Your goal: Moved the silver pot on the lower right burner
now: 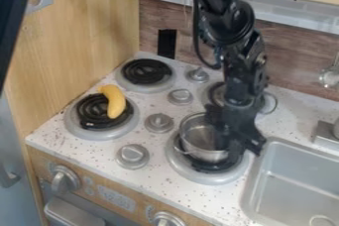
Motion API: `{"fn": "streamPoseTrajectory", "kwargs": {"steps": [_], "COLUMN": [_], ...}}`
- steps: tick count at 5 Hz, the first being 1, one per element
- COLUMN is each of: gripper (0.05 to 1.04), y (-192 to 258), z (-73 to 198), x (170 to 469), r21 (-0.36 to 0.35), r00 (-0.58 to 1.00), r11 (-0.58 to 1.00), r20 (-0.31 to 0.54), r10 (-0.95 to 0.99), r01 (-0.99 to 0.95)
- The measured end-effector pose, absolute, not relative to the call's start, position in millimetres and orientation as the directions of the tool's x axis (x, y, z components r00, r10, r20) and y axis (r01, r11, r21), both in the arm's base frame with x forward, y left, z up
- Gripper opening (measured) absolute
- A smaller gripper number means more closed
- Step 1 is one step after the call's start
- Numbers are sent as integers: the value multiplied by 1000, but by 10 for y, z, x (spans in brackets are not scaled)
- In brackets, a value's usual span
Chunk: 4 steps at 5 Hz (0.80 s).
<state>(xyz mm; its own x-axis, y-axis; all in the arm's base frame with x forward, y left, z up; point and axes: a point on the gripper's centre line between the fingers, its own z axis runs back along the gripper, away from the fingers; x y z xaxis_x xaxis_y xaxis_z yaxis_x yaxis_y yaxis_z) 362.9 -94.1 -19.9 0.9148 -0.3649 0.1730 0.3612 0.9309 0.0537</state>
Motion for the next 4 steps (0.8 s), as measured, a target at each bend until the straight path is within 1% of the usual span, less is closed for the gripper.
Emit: {"fn": "streamPoseTrajectory", "kwargs": {"steps": [1,2,3,4], "gripper": [807,1021,1009,999], "y": [-909,-797,-681,-494], "z": [141,383,619,646], "x": [3666,3610,3502,3457], "r21": [74,81,47,6], "r00": [915,937,974,985], "r11": [944,966,995,999], "r20": [232,236,207,167], "r10": [-331,-257,-92,34], "r01": [323,244,84,-36]}}
